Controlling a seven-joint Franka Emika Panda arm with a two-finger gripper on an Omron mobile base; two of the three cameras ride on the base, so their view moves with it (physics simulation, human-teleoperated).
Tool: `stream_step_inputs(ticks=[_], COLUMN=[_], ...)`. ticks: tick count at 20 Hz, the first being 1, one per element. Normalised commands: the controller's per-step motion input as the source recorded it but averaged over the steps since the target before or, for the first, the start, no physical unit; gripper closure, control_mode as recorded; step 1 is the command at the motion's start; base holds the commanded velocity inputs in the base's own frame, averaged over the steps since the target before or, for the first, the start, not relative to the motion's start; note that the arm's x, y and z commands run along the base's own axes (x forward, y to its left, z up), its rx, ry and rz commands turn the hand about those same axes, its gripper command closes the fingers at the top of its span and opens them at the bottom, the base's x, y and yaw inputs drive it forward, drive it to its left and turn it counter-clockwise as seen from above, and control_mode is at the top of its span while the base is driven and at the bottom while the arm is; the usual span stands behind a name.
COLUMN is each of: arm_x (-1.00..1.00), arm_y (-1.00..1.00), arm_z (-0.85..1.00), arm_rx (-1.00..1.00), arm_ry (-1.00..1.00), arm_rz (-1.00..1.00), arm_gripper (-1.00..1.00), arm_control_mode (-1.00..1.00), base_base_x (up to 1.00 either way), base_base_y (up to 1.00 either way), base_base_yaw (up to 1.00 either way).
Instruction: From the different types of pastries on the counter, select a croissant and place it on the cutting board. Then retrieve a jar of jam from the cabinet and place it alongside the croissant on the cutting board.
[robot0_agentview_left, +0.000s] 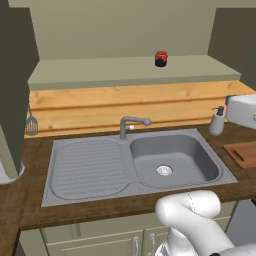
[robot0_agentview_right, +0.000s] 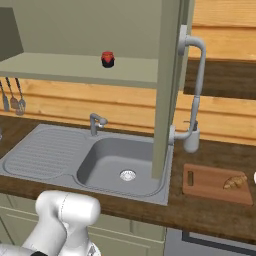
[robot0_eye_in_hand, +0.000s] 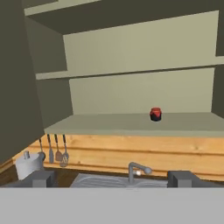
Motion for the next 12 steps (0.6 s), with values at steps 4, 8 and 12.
stream_step_inputs(ticks=[4, 8, 12], arm_x=[0.46, 0.38, 0.05], arm_y=[-0.57, -0.69, -0.15], arm_z=[0.04, 0.02, 0.00], arm_rx=[0.00, 0.00, 0.00], arm_ry=[0.00, 0.00, 0.00], arm_rz=[0.00, 0.00, 0.00], arm_gripper=[-1.00, -1.00, -1.00], arm_control_mode=[-1.00, -1.00, -1.00], base_base_x=[0.00, 0.00, 0.00], base_base_y=[0.00, 0.00, 0.00], base_base_yaw=[0.00, 0.00, 0.00])
